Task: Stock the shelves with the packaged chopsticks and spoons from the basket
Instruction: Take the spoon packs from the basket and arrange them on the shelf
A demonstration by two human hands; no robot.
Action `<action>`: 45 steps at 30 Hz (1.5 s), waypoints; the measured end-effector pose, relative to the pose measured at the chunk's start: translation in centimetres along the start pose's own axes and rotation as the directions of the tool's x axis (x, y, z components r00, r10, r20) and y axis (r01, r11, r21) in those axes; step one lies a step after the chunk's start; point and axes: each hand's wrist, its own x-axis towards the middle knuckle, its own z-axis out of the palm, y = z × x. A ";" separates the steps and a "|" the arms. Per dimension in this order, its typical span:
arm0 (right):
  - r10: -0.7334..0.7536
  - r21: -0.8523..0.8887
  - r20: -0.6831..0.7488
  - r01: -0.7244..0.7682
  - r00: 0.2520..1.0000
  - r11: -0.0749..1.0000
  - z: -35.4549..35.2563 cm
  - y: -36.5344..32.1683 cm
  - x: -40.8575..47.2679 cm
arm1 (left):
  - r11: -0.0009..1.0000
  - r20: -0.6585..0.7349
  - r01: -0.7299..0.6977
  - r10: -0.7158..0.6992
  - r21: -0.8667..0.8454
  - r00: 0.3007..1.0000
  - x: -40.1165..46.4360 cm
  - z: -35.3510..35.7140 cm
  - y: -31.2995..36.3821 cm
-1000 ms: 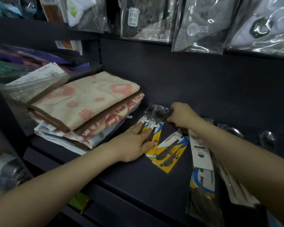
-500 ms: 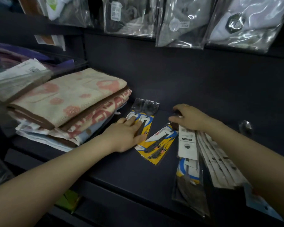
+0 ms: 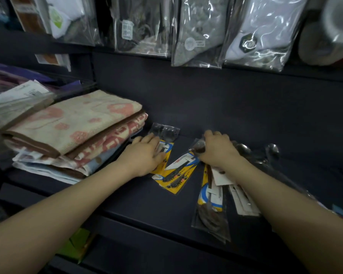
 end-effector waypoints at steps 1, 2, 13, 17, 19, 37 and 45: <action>0.004 0.026 -0.025 -0.003 1.000 1.000 -0.4 -0.1 0.0 | 0.999 -0.069 -0.046 0.044 -0.024 0.997 -0.2 -0.4 0.2; 0.004 0.067 -0.075 0.001 0.997 0.998 -1.1 0.0 0.0 | 0.994 -0.133 -0.095 0.087 -0.060 0.987 -0.5 -0.9 0.4; 0.010 0.960 0.089 -0.083 0.996 -0.267 -5.9 -4.2 -2.4 | 0.651 -0.256 -0.231 0.058 -0.723 0.965 -4.4 -4.0 3.5; -0.063 0.932 0.208 -0.217 0.976 -0.290 -4.2 -7.5 -1.9 | 0.462 -0.207 -0.209 0.058 -0.862 0.977 -6.7 -3.5 2.4; -0.061 0.983 0.142 -0.148 0.988 -0.107 -2.5 -8.9 -1.5 | 0.461 -0.194 -0.182 0.022 -0.869 0.981 -7.6 -2.8 0.8; -0.136 0.713 0.047 0.062 0.990 0.698 3.2 -8.1 4.6 | 0.987 0.070 -0.157 0.158 -0.020 0.985 -8.7 -0.6 -3.3; -0.417 0.250 0.147 0.374 0.897 0.893 0.5 -2.7 0.8 | 0.994 -0.018 -0.078 0.079 0.076 0.997 -6.3 -0.6 -2.9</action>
